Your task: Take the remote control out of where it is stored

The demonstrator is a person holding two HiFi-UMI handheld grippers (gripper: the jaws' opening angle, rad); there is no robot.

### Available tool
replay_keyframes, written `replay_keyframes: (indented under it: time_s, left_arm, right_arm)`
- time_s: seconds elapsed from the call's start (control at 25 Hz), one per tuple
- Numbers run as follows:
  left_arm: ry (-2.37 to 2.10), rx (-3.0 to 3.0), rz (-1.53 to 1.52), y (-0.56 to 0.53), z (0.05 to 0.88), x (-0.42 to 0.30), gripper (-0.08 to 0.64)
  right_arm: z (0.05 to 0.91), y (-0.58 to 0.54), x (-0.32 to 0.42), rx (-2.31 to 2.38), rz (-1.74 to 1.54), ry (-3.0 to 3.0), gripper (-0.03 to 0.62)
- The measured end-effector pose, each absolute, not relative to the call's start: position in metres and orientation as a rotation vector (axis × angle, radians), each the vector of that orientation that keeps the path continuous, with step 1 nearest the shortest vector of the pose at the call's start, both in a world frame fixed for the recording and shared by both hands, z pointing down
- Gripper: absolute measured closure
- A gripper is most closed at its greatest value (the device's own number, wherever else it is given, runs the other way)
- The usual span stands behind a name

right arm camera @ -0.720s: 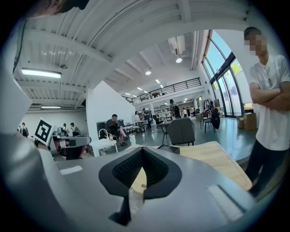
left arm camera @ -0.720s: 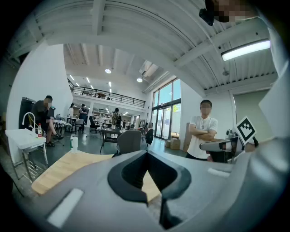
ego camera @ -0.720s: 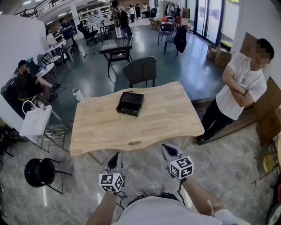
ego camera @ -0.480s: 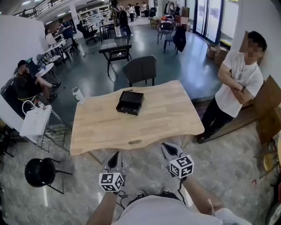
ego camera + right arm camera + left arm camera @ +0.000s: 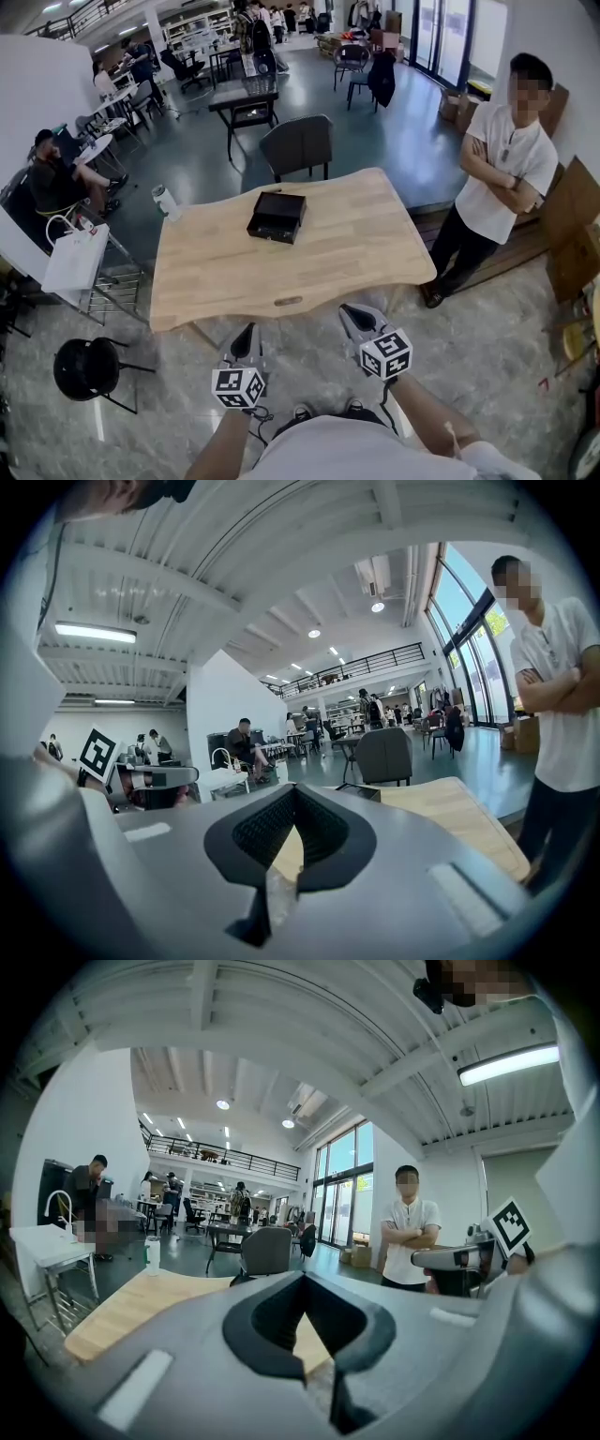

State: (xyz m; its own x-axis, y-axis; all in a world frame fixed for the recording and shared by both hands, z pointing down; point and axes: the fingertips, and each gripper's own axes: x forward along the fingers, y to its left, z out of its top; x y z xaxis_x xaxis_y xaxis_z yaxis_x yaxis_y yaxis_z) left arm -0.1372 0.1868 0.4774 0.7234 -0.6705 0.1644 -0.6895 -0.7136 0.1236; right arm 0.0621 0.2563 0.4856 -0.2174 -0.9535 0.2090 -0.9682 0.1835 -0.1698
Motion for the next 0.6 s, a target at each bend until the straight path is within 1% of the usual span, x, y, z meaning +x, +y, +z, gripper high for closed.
replay_keyframes:
  time_s: [0.32, 0.6]
  left_arm:
    - [-1.091, 2.728, 0.172, 0.18, 0.486, -0.149, 0.56]
    - [-1.088, 2.691, 0.172, 0.158, 0.501, -0.179, 0.56]
  right_arm:
    - [0.497, 0.245, 0.067, 1.962, 0.481, -2.33, 0.565]
    - [0.514, 0.224, 0.045, 1.974, 0.523, -2.278, 0.565]
